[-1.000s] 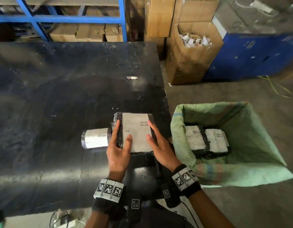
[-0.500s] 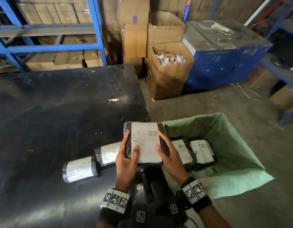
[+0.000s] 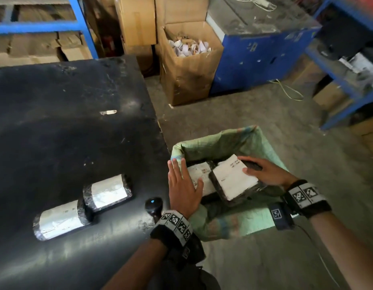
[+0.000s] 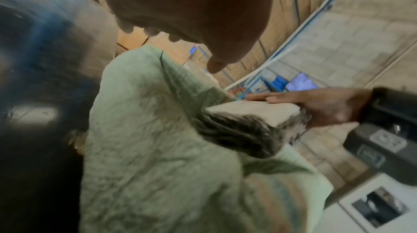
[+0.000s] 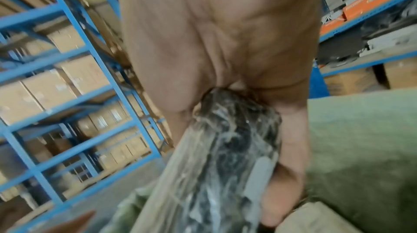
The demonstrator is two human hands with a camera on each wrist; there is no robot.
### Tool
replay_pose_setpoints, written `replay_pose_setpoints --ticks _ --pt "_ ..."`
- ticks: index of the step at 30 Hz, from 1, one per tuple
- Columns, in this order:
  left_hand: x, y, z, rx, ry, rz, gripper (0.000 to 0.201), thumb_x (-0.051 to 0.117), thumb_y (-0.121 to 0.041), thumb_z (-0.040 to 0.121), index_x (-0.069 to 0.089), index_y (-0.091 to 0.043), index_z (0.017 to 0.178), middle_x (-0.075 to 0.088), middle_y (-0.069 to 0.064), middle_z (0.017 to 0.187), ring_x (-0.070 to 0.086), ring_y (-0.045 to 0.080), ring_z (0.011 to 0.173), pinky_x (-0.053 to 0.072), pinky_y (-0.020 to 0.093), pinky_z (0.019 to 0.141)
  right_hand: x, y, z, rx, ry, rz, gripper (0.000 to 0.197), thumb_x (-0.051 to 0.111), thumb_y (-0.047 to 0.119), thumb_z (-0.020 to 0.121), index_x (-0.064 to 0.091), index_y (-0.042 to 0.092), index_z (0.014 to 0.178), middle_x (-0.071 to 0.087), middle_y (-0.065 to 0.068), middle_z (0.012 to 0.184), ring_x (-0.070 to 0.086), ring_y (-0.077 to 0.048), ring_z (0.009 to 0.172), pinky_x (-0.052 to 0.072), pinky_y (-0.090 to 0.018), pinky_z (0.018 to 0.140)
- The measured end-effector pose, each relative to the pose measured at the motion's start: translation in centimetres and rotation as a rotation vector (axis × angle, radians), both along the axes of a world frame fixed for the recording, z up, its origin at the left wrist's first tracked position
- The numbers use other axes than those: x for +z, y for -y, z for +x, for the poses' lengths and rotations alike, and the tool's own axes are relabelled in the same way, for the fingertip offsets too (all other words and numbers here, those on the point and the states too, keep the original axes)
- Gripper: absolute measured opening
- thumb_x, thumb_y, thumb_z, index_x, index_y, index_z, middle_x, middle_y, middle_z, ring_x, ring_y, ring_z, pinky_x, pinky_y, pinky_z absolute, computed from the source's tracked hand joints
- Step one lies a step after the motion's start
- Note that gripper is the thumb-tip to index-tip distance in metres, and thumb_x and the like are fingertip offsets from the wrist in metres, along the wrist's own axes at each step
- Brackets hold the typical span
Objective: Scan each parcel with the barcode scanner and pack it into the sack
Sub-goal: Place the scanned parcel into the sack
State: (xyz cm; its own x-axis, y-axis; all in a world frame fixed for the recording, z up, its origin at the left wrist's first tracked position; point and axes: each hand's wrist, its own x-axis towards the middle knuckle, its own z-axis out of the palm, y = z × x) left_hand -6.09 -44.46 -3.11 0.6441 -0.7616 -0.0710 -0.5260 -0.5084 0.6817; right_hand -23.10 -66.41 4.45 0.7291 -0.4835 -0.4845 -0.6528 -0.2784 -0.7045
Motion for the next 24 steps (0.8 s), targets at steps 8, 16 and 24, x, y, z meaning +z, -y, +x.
replay_pose_setpoints --ticks 8,16,24 --pt "-3.1 1.8 -0.4 -0.071 0.050 0.120 0.086 0.039 -0.035 0.089 0.007 0.002 0.159 -0.007 0.019 0.169 -0.010 0.033 0.156 0.012 0.050 0.127 -6.2 7.8 0.6 -0.068 -0.236 -0.075 0.053 0.060 0.019 0.097 0.044 0.025 0.147 0.056 -0.006 0.140 0.052 -0.015 0.114 0.042 -0.023 0.088" --pt "-4.2 1.8 0.5 -0.110 0.070 0.028 0.087 0.061 -0.021 0.089 0.014 0.002 0.158 -0.005 0.021 0.168 -0.008 0.037 0.156 0.011 0.053 0.127 -12.6 9.8 1.7 -0.101 -0.060 -0.032 0.062 0.059 0.003 0.096 0.034 0.013 0.152 0.037 0.001 0.149 0.032 -0.015 0.140 0.030 -0.002 0.102" --pt "-4.9 1.9 0.6 -0.100 0.041 0.023 0.093 0.066 -0.021 0.086 0.014 -0.004 0.160 -0.009 0.016 0.169 -0.011 0.034 0.156 0.008 0.050 0.127 -20.8 10.9 0.4 -0.023 -0.477 -0.285 0.074 0.048 0.015 0.100 0.003 0.024 0.158 0.032 -0.019 0.158 0.044 -0.039 0.134 0.040 -0.039 0.108"
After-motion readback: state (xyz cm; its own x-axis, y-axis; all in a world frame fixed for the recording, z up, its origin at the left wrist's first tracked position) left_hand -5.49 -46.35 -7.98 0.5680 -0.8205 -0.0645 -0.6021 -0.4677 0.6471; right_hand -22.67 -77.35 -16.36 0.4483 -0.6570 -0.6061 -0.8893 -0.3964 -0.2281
